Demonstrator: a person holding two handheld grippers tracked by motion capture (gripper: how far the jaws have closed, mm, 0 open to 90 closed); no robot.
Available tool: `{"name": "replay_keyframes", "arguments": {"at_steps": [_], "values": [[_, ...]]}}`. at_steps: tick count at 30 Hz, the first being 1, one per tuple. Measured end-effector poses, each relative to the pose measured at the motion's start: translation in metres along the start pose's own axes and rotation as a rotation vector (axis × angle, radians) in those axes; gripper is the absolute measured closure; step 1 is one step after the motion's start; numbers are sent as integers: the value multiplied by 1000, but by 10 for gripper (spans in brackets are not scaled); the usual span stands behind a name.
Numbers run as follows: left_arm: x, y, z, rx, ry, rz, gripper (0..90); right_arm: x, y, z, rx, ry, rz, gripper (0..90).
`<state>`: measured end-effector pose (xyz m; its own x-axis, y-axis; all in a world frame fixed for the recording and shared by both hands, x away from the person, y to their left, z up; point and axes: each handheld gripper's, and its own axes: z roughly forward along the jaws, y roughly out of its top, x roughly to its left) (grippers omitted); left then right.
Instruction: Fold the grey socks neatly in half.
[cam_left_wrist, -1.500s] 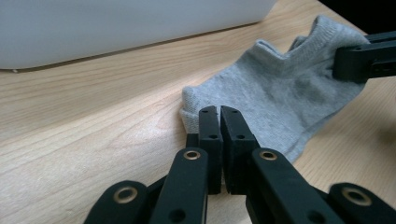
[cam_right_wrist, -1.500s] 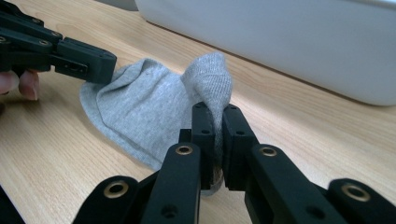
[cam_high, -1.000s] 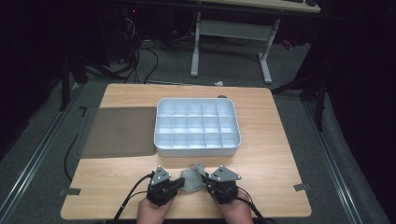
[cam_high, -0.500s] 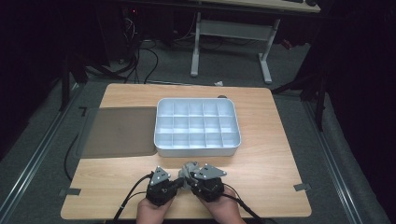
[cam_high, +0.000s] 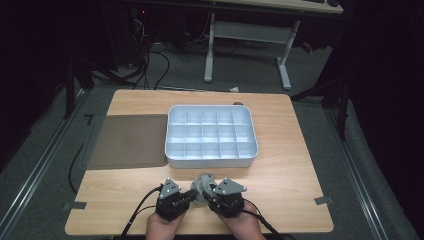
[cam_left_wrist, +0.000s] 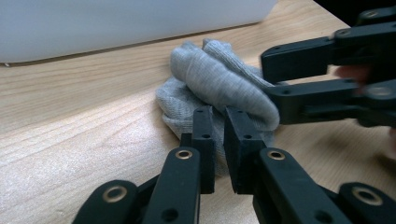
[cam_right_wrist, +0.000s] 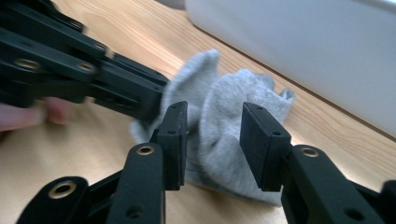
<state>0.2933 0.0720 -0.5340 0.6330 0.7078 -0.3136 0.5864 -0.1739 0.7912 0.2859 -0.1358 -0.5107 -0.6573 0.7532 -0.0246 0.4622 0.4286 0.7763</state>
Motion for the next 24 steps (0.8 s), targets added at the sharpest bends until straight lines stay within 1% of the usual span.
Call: {"name": "replay_keyframes", "arguments": {"at_steps": [1, 3, 4, 5, 8, 15, 18, 20, 22, 24], "values": [[0, 0, 0, -3, 1, -1, 824, -1, 0, 3, 3, -10, 2, 669], [0, 0, 0, -5, 3, -5, 822, -3, -1, 7, 16, -10, 7, 806], [1, 0, 0, -3, 5, -7, 822, -3, -2, 8, 21, -21, 5, 864], [1, 0, 0, -1, 7, -7, 822, -3, -2, 8, 14, -21, 4, 880], [0, 1, 2, 13, 14, 1, 824, -1, 1, 3, -20, -7, 6, 883], [-3, 1, 5, 40, 29, 26, 846, 5, 12, -5, -65, 7, -13, 886], [-3, 2, 5, 45, 25, 22, 850, 7, 17, -5, -76, 28, -13, 886], [-2, 2, 5, 46, 24, 22, 851, 10, 18, -2, -67, 40, -24, 886], [-2, 2, 5, 46, 24, 19, 852, 12, 15, 4, -40, 48, -36, 886], [-2, 2, 5, 45, 25, 12, 850, 11, 10, 10, -20, 56, -30, 886]]}}
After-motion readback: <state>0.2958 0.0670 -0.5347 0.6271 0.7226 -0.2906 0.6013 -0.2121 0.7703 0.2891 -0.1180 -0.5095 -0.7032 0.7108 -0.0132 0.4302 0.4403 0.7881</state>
